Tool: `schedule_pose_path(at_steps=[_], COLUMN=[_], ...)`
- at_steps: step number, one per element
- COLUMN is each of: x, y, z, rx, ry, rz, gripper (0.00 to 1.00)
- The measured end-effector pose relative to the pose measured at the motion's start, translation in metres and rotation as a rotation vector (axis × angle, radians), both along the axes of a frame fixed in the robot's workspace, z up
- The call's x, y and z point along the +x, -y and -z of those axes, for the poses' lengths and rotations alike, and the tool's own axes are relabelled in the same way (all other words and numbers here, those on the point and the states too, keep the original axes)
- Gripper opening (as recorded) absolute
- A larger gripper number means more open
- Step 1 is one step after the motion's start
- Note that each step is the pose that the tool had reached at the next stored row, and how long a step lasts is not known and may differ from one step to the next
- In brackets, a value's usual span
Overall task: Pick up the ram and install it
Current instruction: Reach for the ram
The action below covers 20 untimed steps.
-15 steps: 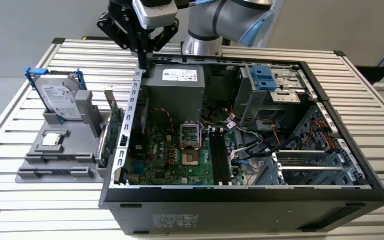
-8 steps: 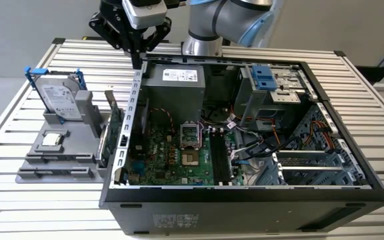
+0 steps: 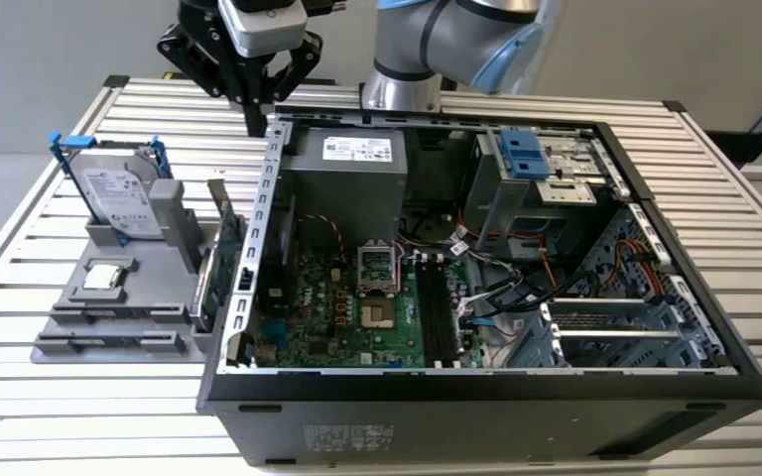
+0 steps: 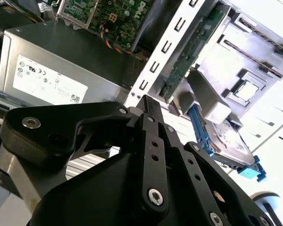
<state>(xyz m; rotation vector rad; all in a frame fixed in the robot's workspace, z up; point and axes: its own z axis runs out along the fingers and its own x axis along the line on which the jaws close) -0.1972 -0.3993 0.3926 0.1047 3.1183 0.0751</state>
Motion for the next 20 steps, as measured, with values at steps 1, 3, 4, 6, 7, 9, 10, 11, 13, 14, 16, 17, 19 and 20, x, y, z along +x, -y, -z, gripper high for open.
schedule_pose_path(at_steps=[1,3,4,6,7,9,10,11,13,14,16,17,19,20], x=[-0.0018,-0.0051,-0.0066,-0.0095,-0.0109,-0.0138,-0.0152,-0.0167,-0.0197,-0.0212,-0.0244,-0.0259,-0.0288,-0.0303], y=[0.0000,0.0000,0.0000,0.0000,0.0000,0.0000,0.0000,0.0000,0.0001,0.0001,0.0001,0.0001,0.0001,0.0001], z=[0.0000,0.0000,0.0000,0.0000,0.0000,0.0000,0.0000,0.0000,0.0000,0.0000,0.0000,0.0000,0.0000,0.0000], rx=[0.0000,0.0000,0.0000,0.0000,0.0000,0.0000,0.0000,0.0000,-0.0001,-0.0001,0.0000,0.0000,-0.0001,0.0000], ry=[0.0000,0.0000,0.0000,0.0001,0.0000,0.0000,0.0000,0.0000,0.0000,0.0000,0.0001,0.0000,0.0000,0.0000], rz=[0.000,0.000,0.000,-0.001,-0.001,-0.001,-0.001,-0.002,-0.002,-0.002,-0.003,-0.003,-0.003,-0.003], gripper=[0.00,0.00,0.00,0.00,0.00,0.00,0.00,0.00,0.00,0.00,0.00,0.00,0.00,0.00])
